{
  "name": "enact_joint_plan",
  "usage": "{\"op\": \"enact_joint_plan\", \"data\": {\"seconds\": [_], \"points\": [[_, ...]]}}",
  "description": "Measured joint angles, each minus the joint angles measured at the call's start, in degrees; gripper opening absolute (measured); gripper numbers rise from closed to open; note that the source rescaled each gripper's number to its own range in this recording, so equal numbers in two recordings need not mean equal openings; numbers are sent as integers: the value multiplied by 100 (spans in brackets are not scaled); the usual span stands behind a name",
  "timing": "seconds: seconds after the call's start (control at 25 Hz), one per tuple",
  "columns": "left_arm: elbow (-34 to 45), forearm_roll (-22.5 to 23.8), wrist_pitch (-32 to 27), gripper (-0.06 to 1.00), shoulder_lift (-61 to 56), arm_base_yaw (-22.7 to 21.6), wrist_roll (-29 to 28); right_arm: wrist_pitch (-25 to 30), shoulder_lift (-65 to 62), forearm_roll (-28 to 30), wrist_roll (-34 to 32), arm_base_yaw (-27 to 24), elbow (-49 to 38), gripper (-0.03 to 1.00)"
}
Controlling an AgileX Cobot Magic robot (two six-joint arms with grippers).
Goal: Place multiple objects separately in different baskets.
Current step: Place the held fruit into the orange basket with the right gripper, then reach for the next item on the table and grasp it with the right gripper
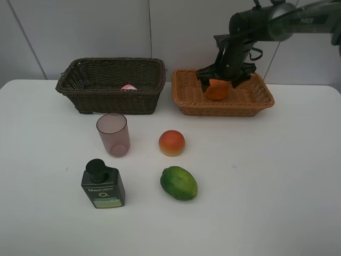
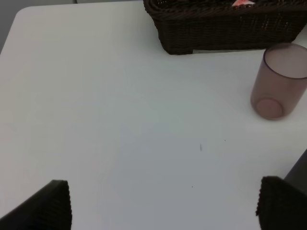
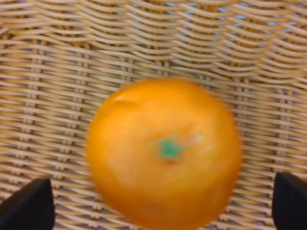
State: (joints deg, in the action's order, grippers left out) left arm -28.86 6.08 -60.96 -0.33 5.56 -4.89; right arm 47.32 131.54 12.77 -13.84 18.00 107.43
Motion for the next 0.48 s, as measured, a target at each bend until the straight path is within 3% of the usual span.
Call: {"op": "enact_joint_plan", "data": {"seconds": [0.24, 0.4, 0.48], "points": [[0, 0, 0, 100, 0, 0, 0, 998, -571, 53, 40, 267, 11, 99], [0, 0, 0, 100, 0, 0, 0, 1947, -996, -23, 371, 769, 28, 100], [0, 0, 0, 100, 0, 0, 0, 2130, -1176, -141, 520, 1070, -37, 100]]}}
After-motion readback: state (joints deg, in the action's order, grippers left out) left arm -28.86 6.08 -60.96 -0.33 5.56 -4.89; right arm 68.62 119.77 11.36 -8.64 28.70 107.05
